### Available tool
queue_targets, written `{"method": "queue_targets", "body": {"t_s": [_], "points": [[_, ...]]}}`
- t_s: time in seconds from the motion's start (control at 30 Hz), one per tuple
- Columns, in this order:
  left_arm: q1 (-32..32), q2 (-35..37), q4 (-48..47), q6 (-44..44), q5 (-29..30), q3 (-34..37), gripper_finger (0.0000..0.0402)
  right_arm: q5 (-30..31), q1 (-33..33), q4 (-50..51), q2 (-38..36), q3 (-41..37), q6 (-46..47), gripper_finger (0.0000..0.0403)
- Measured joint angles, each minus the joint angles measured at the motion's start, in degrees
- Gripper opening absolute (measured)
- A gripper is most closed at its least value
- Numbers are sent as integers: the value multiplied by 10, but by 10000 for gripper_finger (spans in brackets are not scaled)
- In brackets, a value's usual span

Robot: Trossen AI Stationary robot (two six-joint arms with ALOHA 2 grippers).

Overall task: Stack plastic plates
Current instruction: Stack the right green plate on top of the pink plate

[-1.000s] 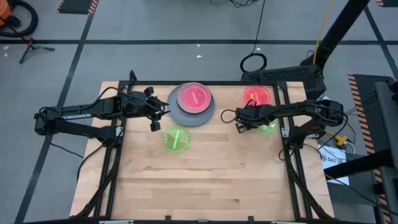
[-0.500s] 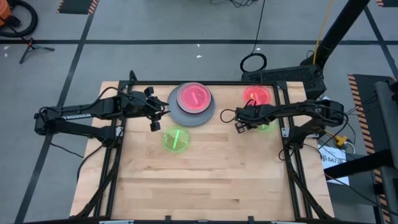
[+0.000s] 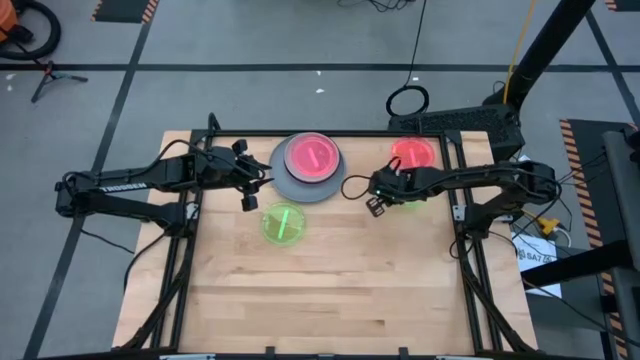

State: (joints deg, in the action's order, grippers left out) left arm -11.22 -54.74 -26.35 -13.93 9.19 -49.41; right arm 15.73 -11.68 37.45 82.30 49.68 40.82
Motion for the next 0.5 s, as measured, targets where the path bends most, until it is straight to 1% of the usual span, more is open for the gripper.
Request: {"method": "queue_targets", "body": {"t_s": [0.13,0.3,0.5], "points": [[0,0,0,-3,0,0,147,8,18,-11,0,38,-50,1],[0,0,0,-6,0,0,147,8,31,-56,4,79,-127,1],[0,0,0,-6,0,0,147,9,31,-60,39,156,-202,1]]}}
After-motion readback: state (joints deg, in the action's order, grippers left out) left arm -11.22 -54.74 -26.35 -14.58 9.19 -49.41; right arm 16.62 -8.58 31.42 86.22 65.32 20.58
